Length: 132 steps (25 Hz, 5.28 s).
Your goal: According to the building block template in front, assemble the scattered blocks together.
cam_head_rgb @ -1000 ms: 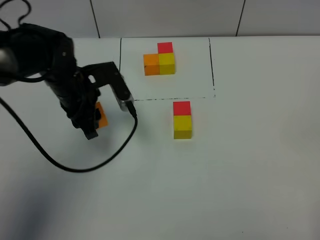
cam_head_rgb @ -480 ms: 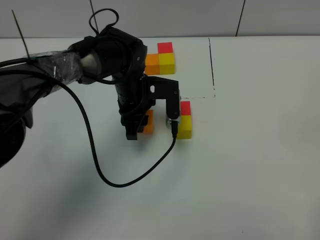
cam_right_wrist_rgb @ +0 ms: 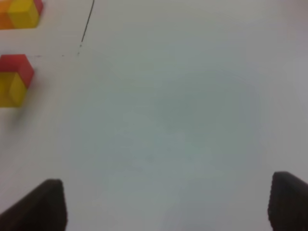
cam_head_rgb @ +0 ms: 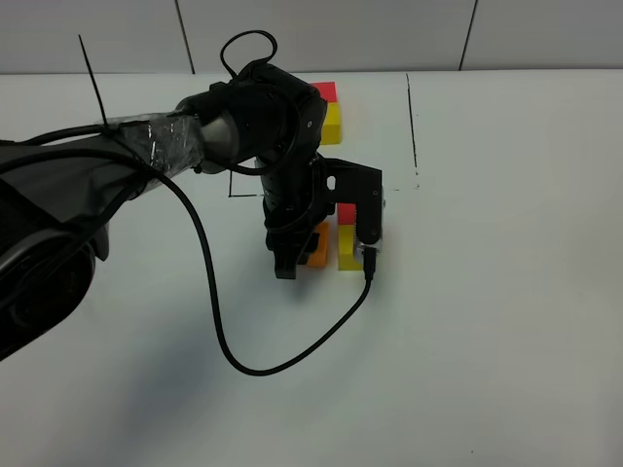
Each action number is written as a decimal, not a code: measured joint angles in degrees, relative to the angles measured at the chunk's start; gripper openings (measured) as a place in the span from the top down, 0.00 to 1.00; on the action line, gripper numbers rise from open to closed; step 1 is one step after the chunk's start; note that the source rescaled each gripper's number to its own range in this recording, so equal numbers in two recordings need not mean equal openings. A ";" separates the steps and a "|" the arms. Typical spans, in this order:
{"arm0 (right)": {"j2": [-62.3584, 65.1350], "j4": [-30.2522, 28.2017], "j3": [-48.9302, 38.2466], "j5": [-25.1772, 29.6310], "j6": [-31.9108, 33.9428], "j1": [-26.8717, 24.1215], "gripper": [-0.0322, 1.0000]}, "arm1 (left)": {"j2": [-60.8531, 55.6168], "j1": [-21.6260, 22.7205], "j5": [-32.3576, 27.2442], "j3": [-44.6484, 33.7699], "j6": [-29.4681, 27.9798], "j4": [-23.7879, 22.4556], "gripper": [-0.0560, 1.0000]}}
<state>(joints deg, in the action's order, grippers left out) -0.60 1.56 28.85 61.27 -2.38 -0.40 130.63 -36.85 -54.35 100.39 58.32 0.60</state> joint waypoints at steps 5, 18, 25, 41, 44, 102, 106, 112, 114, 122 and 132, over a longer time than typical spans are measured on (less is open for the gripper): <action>0.00 0.00 0.00 0.00 0.00 0.00 0.28 | 0.05 0.01 0.00 0.02 -0.11 2.10 0.95; 0.00 0.00 0.00 0.00 0.00 0.00 0.28 | 1.64 0.01 1.00 0.25 -4.40 2.34 0.95; 0.00 0.00 0.00 0.00 0.00 0.00 0.28 | 1.83 0.01 1.32 0.43 -4.39 2.30 0.95; 0.00 0.00 0.00 0.00 0.05 0.00 0.28 | 1.92 0.01 2.32 0.43 -4.39 2.35 0.95; 0.00 0.00 0.00 0.00 0.05 0.00 0.28 | 1.92 0.01 2.22 0.43 -4.34 2.35 0.95; 0.00 0.02 0.00 -0.06 -0.01 0.00 0.28 | -45.45 42.95 -2.81 -24.36 -36.64 -1.25 0.12; 0.00 0.06 0.00 -0.06 -0.01 0.00 0.28 | -58.29 42.95 0.05 -34.65 -37.82 1.24 0.12; 0.00 0.16 0.00 -0.06 -0.01 0.00 0.28 | -78.64 42.95 2.30 -46.69 -43.31 3.05 0.12; 0.00 0.18 0.00 -0.06 -0.01 0.00 0.28 | -85.26 42.77 2.80 -50.25 -43.83 3.18 0.12; 0.00 1.31 0.00 -0.06 0.04 0.00 0.28 | -102.53 39.98 -2.29 -57.68 -45.27 3.62 0.16; 0.00 1.46 0.00 -0.06 0.04 0.00 0.28 | -115.32 39.98 -6.82 -65.26 -47.66 2.65 0.20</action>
<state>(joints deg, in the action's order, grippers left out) -0.60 3.01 28.85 61.21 -2.34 -0.40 15.31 3.12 -61.17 35.12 10.66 3.25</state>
